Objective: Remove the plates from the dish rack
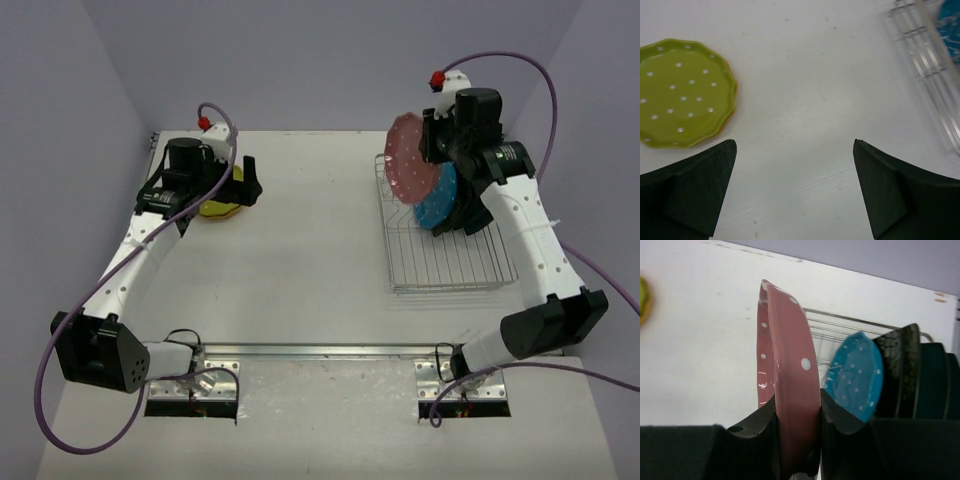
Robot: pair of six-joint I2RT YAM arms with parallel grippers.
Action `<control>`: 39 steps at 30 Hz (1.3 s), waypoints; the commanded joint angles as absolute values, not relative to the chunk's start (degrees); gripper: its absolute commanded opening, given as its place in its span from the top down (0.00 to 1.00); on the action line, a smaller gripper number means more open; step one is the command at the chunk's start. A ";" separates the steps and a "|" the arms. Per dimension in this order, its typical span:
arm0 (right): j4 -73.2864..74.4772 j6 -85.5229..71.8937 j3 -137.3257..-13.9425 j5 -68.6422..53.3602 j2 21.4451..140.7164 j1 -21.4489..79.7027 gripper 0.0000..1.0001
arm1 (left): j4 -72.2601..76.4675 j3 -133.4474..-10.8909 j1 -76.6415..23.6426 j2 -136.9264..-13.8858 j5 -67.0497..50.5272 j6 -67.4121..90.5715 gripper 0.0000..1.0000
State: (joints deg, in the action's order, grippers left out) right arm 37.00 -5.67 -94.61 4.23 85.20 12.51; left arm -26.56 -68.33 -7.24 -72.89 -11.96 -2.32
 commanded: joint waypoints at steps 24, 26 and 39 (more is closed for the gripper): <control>2.91 -40.62 -75.97 -57.63 82.73 18.93 1.00 | -4.24 -60.70 -7.61 -78.22 -63.50 23.57 0.21; 2.69 -40.66 -76.27 -57.74 83.45 19.35 1.00 | -4.00 -60.82 -7.68 -78.61 -64.89 23.77 0.24; 1.03 -42.61 -79.58 -57.71 87.99 19.86 1.00 | -2.33 -57.65 -8.49 -80.12 -75.74 25.80 0.56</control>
